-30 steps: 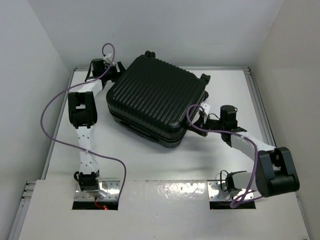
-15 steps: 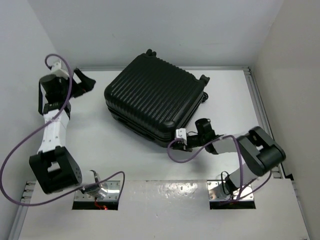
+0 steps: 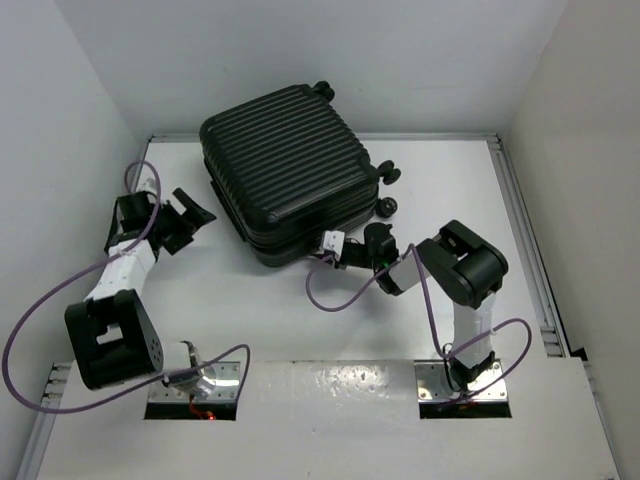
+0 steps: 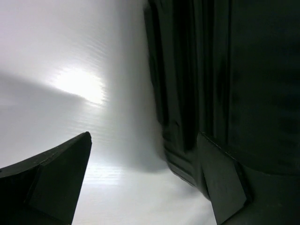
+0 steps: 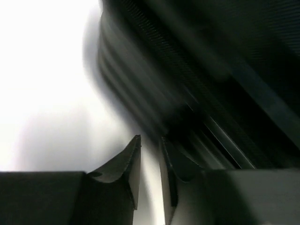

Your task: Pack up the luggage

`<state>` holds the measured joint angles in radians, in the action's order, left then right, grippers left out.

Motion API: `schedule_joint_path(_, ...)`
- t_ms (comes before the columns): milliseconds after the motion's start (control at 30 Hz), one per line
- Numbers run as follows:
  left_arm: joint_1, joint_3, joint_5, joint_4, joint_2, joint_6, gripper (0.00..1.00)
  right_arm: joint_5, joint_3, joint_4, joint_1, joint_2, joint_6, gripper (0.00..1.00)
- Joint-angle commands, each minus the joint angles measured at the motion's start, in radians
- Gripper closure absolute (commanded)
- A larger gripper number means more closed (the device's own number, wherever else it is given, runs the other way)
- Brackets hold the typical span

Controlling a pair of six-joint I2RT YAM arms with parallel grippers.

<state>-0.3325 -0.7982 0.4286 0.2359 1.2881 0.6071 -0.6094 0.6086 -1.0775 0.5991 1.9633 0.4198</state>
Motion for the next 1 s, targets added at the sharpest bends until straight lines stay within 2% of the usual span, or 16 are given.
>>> schedule_joint_path(0,0.075,-0.009,-0.039,-0.124,0.065,0.074,0.00,0.048,0.040,-0.372,-0.012,-0.040,-0.064,0.76)
schedule_joint_path(33,0.099,-0.018,-0.039,-0.142,0.112,0.083,0.00,0.018,0.030,-0.383,-0.025,-0.075,-0.105,0.76)
schedule_joint_path(233,0.141,-0.173,-0.103,-0.167,0.292,0.094,0.26,-0.041,-0.211,-0.403,-0.119,-0.260,-0.200,0.76)
schedule_joint_path(300,0.141,-0.209,-0.116,-0.176,0.341,0.106,0.37,-0.055,-0.283,-0.345,-0.156,-0.363,-0.234,0.76)
schedule_joint_path(367,0.141,-0.234,-0.116,-0.191,0.367,0.106,0.45,-0.058,-0.315,-0.282,-0.186,-0.417,-0.248,0.76)
schedule_joint_path(400,0.141,-0.258,-0.116,-0.191,0.378,0.106,0.53,-0.056,-0.346,-0.257,-0.212,-0.496,-0.272,0.76)
schedule_joint_path(433,0.141,-0.271,-0.116,-0.201,0.402,0.106,0.55,-0.052,-0.355,-0.161,-0.228,-0.524,-0.286,0.76)
schedule_joint_path(500,0.141,-0.309,-0.104,-0.214,0.434,0.106,0.61,-0.010,-0.362,-0.086,-0.271,-0.615,-0.341,0.76)
schedule_joint_path(533,0.141,-0.318,-0.091,-0.234,0.465,0.106,0.61,0.022,-0.359,0.021,-0.281,-0.629,-0.375,0.74)
schedule_joint_path(633,0.151,-0.361,-0.067,-0.247,0.500,0.106,0.62,0.060,-0.343,0.108,-0.344,-0.678,-0.471,0.66)
schedule_joint_path(800,0.182,-0.384,-0.056,-0.247,0.536,0.106,0.62,0.074,-0.320,0.145,-0.416,-0.670,-0.532,0.59)
schedule_joint_path(967,0.203,-0.403,-0.113,-0.205,0.579,0.086,0.74,0.100,-0.262,0.133,-0.472,-0.592,-0.599,0.57)
